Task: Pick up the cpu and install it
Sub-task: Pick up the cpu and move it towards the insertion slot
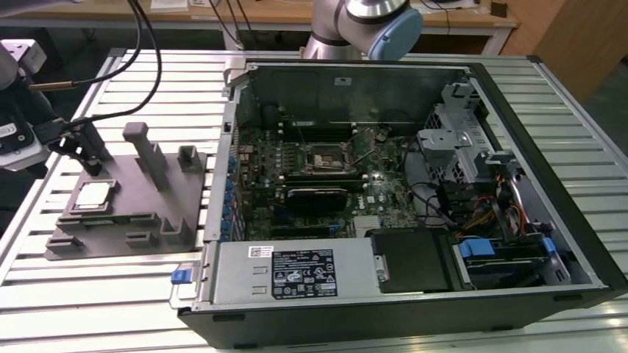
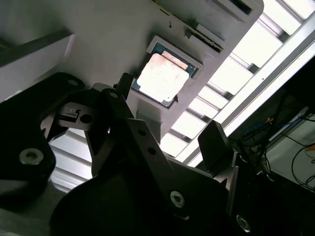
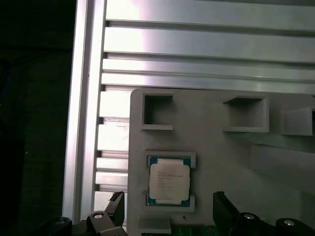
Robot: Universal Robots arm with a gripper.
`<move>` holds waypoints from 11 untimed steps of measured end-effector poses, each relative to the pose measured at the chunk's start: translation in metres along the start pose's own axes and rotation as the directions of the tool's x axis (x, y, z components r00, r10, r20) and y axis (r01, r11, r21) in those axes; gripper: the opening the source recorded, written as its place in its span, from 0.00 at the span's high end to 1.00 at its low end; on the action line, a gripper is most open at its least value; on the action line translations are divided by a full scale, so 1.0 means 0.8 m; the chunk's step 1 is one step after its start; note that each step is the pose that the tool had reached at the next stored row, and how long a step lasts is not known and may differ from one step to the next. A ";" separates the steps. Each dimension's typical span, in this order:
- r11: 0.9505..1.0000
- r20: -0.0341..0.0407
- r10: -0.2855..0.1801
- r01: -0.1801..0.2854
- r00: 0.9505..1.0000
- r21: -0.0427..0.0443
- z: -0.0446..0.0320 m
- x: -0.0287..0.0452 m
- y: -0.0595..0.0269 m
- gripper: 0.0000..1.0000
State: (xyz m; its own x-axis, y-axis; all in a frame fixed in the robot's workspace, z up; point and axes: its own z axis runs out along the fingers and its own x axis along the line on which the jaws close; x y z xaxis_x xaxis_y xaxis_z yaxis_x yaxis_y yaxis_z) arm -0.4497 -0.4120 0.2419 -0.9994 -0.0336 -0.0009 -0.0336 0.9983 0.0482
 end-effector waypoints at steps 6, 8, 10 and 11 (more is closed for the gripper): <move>1.000 0.000 0.004 -0.004 1.000 0.000 0.0133 -0.0003 -0.001 0.20; 1.000 0.000 0.005 -0.005 1.000 0.000 0.0153 -0.0004 -0.001 0.20; 1.000 0.000 0.006 -0.006 1.000 0.000 0.0160 -0.0003 -0.001 0.20; 1.000 0.000 0.006 -0.006 1.000 0.000 0.0163 -0.0003 -0.001 0.20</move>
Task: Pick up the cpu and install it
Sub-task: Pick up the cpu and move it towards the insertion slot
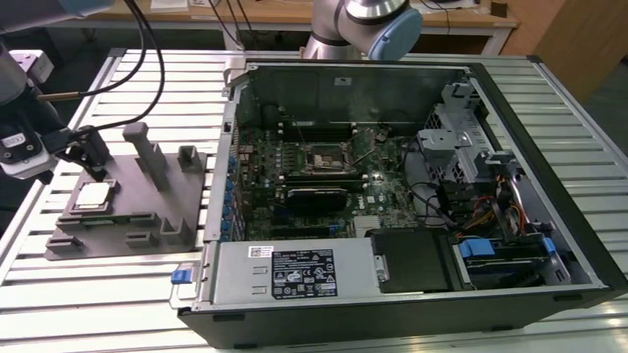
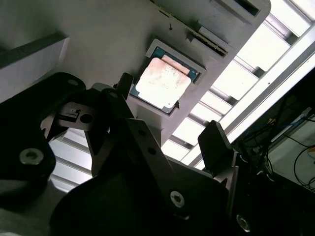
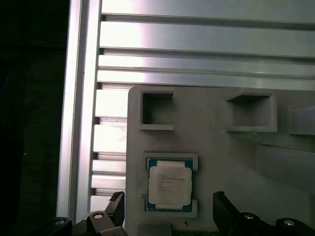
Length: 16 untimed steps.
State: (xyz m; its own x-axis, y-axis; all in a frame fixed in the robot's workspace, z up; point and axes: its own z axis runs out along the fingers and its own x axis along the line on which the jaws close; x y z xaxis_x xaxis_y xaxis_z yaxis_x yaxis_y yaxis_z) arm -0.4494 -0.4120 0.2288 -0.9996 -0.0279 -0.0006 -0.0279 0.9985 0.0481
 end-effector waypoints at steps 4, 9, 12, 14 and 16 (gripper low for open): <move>1.000 0.000 0.000 0.000 1.000 0.000 0.0009 0.0000 0.000 0.20; 1.000 0.000 0.000 0.000 1.000 0.000 0.0027 0.0000 0.000 0.20; 1.000 0.000 0.000 0.000 1.000 0.000 0.0040 -0.0001 0.000 0.20; 1.000 0.000 0.000 0.000 1.000 0.000 0.0055 -0.0003 0.000 0.20; 1.000 0.000 0.000 0.000 1.000 0.000 0.0075 -0.0004 0.000 0.20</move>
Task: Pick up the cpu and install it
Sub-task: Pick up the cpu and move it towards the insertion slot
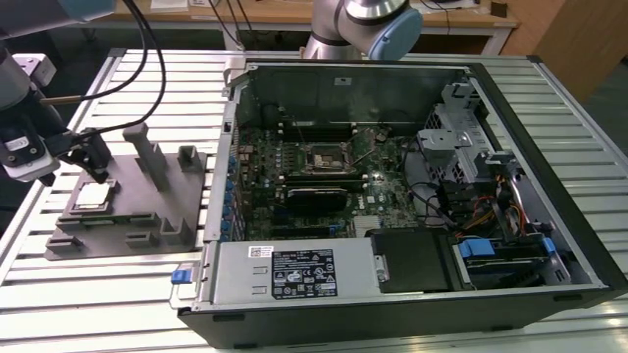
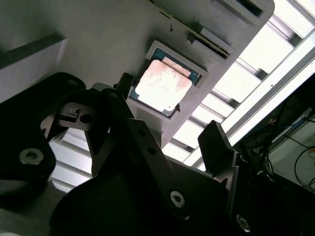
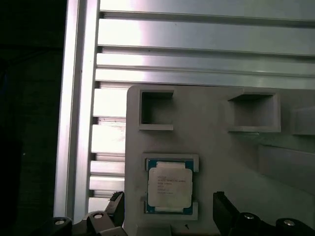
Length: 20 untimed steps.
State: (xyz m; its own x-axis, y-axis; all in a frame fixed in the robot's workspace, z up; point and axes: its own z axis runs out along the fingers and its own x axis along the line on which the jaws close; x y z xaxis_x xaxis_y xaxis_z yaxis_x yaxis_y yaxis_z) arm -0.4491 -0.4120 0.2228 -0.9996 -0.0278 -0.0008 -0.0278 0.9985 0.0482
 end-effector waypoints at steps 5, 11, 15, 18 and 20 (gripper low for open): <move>1.000 0.000 0.007 -0.007 1.000 0.000 0.0075 -0.0010 -0.001 0.20; 1.000 -0.002 0.003 -0.003 1.000 0.000 0.0176 -0.0035 -0.001 0.20; 1.000 -0.003 -0.004 0.004 1.000 0.000 0.0250 -0.0036 -0.002 0.20; 1.000 -0.003 -0.004 0.004 1.000 0.000 0.0299 -0.0036 -0.002 0.20; 1.000 -0.003 -0.004 0.004 1.000 0.000 0.0324 -0.0036 -0.001 0.20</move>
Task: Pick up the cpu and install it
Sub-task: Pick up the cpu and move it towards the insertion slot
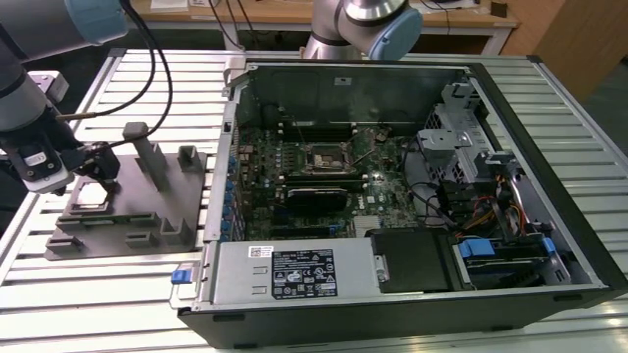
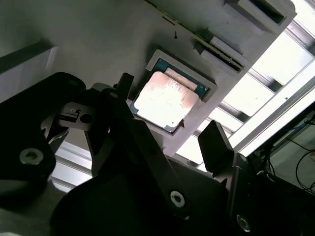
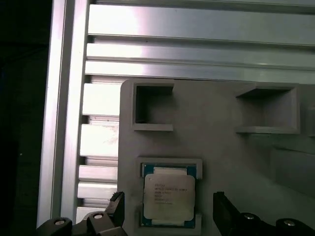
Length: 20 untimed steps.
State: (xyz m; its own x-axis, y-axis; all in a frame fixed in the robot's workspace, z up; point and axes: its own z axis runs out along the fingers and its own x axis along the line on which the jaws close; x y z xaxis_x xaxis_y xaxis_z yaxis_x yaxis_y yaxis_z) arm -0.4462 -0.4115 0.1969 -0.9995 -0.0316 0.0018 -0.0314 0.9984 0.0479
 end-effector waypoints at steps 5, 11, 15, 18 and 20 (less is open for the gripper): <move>1.000 0.001 0.011 -0.011 1.000 0.000 0.0053 -0.0001 0.002 0.20; 1.000 0.001 0.029 -0.029 1.000 0.000 0.0125 0.0000 0.002 0.20; 0.999 0.003 0.047 -0.047 0.999 0.001 0.0172 0.0001 0.002 0.20; 0.998 0.006 0.055 -0.055 0.998 0.003 0.0197 0.0001 0.001 0.20; 0.998 0.006 0.055 -0.055 0.998 0.004 0.0207 0.0002 0.001 0.20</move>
State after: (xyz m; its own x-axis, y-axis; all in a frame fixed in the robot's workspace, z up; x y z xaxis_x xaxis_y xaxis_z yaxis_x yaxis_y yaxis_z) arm -0.4465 -0.4100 0.1804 -0.9997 0.0239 -0.0015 0.0238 0.9988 0.0438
